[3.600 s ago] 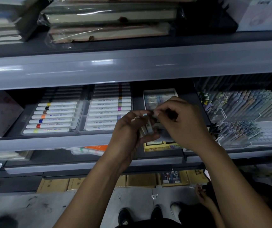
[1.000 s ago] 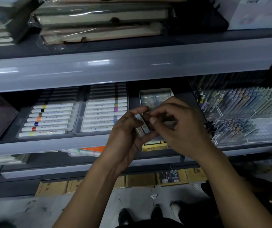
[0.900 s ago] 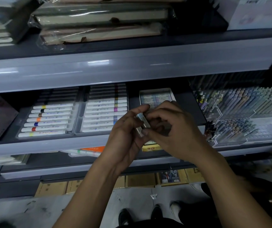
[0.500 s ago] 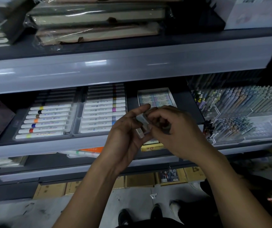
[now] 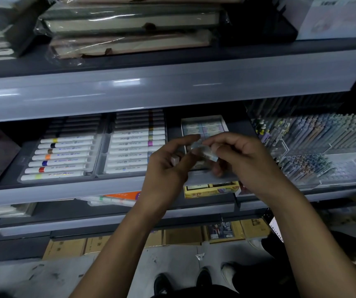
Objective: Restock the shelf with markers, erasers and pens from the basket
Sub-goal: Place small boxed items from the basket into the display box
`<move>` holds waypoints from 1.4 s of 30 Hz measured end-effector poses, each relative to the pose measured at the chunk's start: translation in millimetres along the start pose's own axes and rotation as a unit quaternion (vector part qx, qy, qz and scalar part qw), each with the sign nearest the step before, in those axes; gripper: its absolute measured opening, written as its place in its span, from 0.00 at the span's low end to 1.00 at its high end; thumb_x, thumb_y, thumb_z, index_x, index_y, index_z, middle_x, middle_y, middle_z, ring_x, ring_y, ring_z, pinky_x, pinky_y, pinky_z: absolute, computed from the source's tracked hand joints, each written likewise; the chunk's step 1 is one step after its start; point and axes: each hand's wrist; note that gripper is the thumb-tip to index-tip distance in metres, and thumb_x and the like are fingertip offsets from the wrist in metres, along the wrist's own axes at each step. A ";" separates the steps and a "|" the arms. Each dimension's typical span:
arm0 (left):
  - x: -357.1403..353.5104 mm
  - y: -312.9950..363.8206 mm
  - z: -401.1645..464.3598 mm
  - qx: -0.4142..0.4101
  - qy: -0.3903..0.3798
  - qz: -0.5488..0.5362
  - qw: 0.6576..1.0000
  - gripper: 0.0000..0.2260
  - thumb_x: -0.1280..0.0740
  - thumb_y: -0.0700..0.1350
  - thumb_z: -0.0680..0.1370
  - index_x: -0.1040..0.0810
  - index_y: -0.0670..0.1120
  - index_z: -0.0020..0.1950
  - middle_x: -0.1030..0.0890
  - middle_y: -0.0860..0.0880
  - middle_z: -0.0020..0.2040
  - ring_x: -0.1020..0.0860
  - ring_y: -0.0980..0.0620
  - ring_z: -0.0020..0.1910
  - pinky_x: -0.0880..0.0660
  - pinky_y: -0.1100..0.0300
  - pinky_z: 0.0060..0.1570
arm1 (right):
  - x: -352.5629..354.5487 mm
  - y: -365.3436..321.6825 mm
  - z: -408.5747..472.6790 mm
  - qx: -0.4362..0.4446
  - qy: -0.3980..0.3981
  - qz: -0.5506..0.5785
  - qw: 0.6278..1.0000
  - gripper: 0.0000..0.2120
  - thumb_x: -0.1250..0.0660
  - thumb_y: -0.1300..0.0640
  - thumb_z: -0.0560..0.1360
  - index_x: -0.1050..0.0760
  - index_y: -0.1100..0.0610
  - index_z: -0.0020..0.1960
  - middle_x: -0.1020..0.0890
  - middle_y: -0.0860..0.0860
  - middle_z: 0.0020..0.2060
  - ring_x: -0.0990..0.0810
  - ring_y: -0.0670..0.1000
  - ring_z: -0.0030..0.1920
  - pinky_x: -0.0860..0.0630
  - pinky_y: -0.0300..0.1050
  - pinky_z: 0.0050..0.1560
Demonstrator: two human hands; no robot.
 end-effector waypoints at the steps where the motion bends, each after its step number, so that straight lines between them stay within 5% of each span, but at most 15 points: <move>1: 0.2 -1.6 1.1 -0.010 0.002 0.012 1.000 0.09 0.31 0.45 0.84 0.16 0.50 0.63 0.26 0.57 0.30 0.33 0.58 0.27 0.35 0.66 0.30 | 0.2 -0.2 0.3 -0.008 -0.008 0.010 1.000 0.11 0.36 0.61 0.84 0.16 0.52 0.56 0.18 0.58 0.33 0.18 0.52 0.34 0.19 0.42 0.40; 6: 3.2 -11.5 4.7 -0.018 0.030 0.041 0.999 0.07 0.30 0.47 0.82 0.15 0.50 0.58 0.21 0.57 0.35 0.28 0.61 0.30 0.32 0.66 0.34 | 1.8 -2.0 0.7 -0.007 -0.043 0.014 0.999 0.11 0.32 0.65 0.81 0.16 0.54 0.59 0.16 0.57 0.36 0.17 0.54 0.38 0.17 0.47 0.44; 14: 2.4 -13.9 6.1 -0.022 0.042 0.074 0.996 0.08 0.29 0.49 0.82 0.14 0.50 0.60 0.21 0.60 0.34 0.27 0.61 0.31 0.31 0.64 0.35 | -4.4 -1.8 7.2 0.023 0.029 0.001 0.999 0.11 0.29 0.65 0.79 0.19 0.59 0.60 0.14 0.60 0.47 0.14 0.55 0.45 0.17 0.46 0.48; 18: 3.5 -13.0 6.0 -0.033 0.042 0.117 0.992 0.08 0.28 0.45 0.82 0.14 0.52 0.60 0.23 0.59 0.33 0.28 0.60 0.31 0.31 0.63 0.35 | -4.6 0.7 11.3 0.050 0.038 -0.039 0.997 0.12 0.28 0.63 0.79 0.19 0.54 0.61 0.13 0.50 0.50 0.14 0.53 0.51 0.17 0.49 0.57; 22: 5.5 -15.3 3.4 -0.032 0.059 0.181 0.981 0.04 0.27 0.41 0.80 0.14 0.47 0.54 0.19 0.62 0.37 0.23 0.61 0.37 0.31 0.71 0.37 | 1.3 4.7 16.9 0.084 0.077 -0.157 0.981 0.17 0.31 0.55 0.81 0.22 0.41 0.68 0.17 0.45 0.52 0.18 0.46 0.52 0.21 0.38 0.54; 25: 8.1 -17.0 0.7 -0.043 0.050 0.219 0.973 0.04 0.27 0.38 0.79 0.15 0.47 0.50 0.16 0.59 0.41 0.20 0.59 0.41 0.29 0.69 0.40 | 4.0 5.5 21.4 0.091 0.059 -0.275 0.955 0.21 0.30 0.51 0.81 0.26 0.44 0.73 0.20 0.40 0.52 0.20 0.40 0.52 0.24 0.33 0.51; 30: 10.2 -19.7 0.1 -0.058 0.049 0.262 0.962 0.07 0.26 0.37 0.78 0.15 0.49 0.49 0.17 0.60 0.41 0.20 0.59 0.41 0.30 0.71 0.38 | 2.7 2.0 29.5 0.112 0.019 -0.382 0.917 0.11 0.23 0.55 0.75 0.17 0.50 0.56 0.24 0.34 0.42 0.25 0.30 0.46 0.32 0.22 0.43; 35: 10.3 -19.1 0.7 -0.061 0.047 0.261 0.962 0.08 0.27 0.37 0.79 0.15 0.50 0.49 0.17 0.62 0.42 0.20 0.64 0.42 0.30 0.74 0.39 | -0.5 0.7 41.0 0.104 -0.003 -0.391 0.915 0.11 0.21 0.55 0.74 0.13 0.50 0.56 0.24 0.37 0.43 0.27 0.26 0.42 0.36 0.18 0.42; 42: 9.3 -15.4 0.4 -0.064 0.049 0.270 0.960 0.07 0.28 0.36 0.79 0.15 0.49 0.48 0.17 0.61 0.42 0.21 0.63 0.42 0.31 0.75 0.39 | -0.8 1.1 53.3 0.095 -0.027 -0.414 0.905 0.06 0.19 0.56 0.71 0.13 0.47 0.44 0.19 0.40 0.42 0.22 0.33 0.42 0.31 0.23 0.39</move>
Point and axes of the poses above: each hand's wrist, its own z-axis towards the middle knuckle, its own x-axis out of the back of the hand, y = z × x
